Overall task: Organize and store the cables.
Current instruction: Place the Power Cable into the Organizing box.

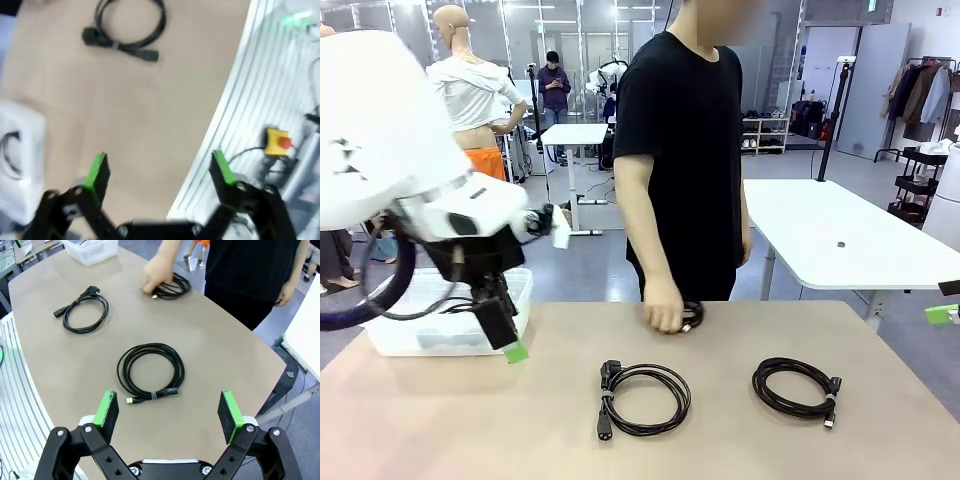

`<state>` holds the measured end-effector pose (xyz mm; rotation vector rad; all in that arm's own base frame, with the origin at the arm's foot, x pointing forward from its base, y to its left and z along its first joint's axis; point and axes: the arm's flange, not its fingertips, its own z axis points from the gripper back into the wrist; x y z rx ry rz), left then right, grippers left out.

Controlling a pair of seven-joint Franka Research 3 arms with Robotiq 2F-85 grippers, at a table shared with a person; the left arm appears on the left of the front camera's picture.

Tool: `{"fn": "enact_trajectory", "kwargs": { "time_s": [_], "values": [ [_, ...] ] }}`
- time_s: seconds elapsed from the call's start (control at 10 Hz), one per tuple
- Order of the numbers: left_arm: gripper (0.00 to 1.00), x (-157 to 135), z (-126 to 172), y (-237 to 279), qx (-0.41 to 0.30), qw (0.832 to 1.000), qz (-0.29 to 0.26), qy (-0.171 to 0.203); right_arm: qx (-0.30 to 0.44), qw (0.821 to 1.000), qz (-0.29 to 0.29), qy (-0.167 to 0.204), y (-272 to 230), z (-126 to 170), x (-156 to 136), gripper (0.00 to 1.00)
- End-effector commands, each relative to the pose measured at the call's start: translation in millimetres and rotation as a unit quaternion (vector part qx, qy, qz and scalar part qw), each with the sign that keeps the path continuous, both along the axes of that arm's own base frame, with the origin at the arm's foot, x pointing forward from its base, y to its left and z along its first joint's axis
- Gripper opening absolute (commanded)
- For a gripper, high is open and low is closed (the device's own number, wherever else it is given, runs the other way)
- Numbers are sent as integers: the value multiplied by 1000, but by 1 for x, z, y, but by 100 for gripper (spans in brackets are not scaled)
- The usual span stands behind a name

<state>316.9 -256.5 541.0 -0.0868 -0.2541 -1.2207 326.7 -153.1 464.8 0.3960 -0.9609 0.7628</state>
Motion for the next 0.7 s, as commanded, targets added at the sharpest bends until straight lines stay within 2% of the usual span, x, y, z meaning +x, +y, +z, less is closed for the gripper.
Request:
{"fn": "enact_trajectory", "kwargs": {
  "time_s": [0.0, 0.2, 0.4, 0.5, 0.6],
  "values": [
    [100, 16, 1, -23, 66, 997, 24, 31, -1, 1000, -7, 8, 4, 0, -2, 100],
    [100, 15, -3, -27, 47, 998, 32, 14, -1, 1000, -7, 8, 4, 0, -2, 100],
    [100, 9, -8, -15, 9, 997, 80, -16, -1, 1000, -7, 8, 4, 0, -2, 100],
    [100, 5, -7, -7, -67, 995, 41, -61, -1, 1000, -7, 8, 4, 0, -2, 100],
    [100, 19, -4, -22, 34, 998, 52, 7, -1, 1000, -7, 8, 4, 0, -2, 100]
  ]
}}
